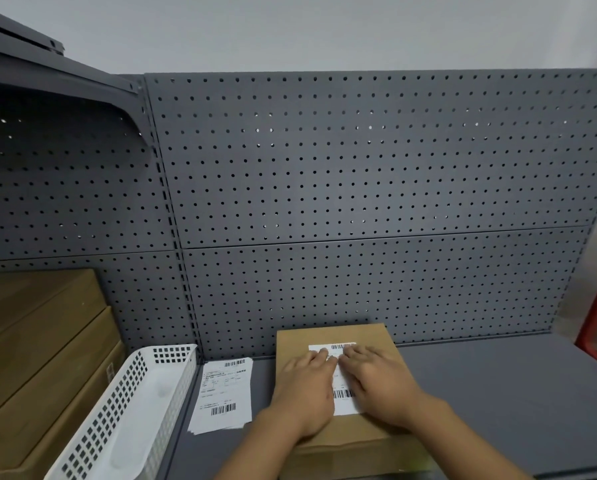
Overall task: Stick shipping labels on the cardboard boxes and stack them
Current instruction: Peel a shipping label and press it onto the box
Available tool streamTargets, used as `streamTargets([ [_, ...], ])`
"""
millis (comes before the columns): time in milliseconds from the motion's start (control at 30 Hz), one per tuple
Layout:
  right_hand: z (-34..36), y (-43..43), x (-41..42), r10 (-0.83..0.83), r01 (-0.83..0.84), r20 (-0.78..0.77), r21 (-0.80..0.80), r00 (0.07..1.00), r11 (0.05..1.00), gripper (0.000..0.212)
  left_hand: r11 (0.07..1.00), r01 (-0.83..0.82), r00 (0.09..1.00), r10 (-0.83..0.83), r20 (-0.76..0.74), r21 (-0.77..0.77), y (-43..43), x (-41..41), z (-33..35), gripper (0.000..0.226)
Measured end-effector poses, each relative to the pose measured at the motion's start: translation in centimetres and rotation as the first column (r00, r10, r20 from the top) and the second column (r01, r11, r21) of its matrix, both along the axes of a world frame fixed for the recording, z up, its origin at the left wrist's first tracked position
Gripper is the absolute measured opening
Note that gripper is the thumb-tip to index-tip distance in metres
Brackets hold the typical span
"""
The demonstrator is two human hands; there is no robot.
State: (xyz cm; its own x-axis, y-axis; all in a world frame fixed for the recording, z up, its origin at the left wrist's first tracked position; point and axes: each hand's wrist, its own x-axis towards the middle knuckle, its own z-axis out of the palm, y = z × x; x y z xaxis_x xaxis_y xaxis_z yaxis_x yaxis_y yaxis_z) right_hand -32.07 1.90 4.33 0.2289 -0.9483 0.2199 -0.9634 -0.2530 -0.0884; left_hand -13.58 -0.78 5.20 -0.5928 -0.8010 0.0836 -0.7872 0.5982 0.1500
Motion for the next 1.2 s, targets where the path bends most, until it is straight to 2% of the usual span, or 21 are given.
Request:
streamTargets([
  [67, 0.1, 0.3, 0.1, -0.010, 0.009, 0.032, 0.037, 0.999, 0.999, 0.049, 1.000, -0.002, 1.000, 0.003, -0.005, 0.017, 0.1, 0.0, 0.1, 0.055],
  [167, 0.4, 1.1, 0.0, -0.025, 0.018, 0.110, 0.071, 0.994, 0.997, 0.049, 0.997, 0.009, 0.999, -0.006, -0.047, 0.070, -0.1, 0.5, 0.2, 0.053],
  [333, 1.3, 2.1, 0.4, -0.052, 0.042, 0.295, 0.041, 0.954, 0.998, 0.046, 0.994, 0.024, 0.974, 0.000, -0.225, 0.104, 0.5, 1.8, 0.1, 0.050],
  [600, 1.4, 3.4, 0.0, -0.018, -0.003, 0.246, 0.086, 0.969, 0.996, 0.033, 0.998, 0.048, 0.976, -0.037, -0.213, 0.047, 1.8, 2.1, -0.8, 0.049],
  [933, 0.2, 2.9, 0.2, -0.020, 0.008, 0.112, 0.108, 0.994, 0.994, 0.040, 0.998, 0.038, 0.974, -0.025, -0.226, 0.051, 1.5, 1.9, -1.6, 0.045],
  [1067, 0.5, 3.1, 0.0, -0.010, -0.015, 0.176, 0.136, 0.984, 0.991, 0.041, 0.998, 0.043, 0.982, -0.032, -0.188, 0.055, 1.6, 1.8, -0.8, 0.045],
  [1200, 1.4, 4.0, -1.0, 0.011, -0.083, 0.372, 0.177, 0.928, 0.981, 0.048, 0.997, 0.065, 0.978, -0.056, -0.200, 0.040, 2.1, 2.1, -0.2, 0.047],
])
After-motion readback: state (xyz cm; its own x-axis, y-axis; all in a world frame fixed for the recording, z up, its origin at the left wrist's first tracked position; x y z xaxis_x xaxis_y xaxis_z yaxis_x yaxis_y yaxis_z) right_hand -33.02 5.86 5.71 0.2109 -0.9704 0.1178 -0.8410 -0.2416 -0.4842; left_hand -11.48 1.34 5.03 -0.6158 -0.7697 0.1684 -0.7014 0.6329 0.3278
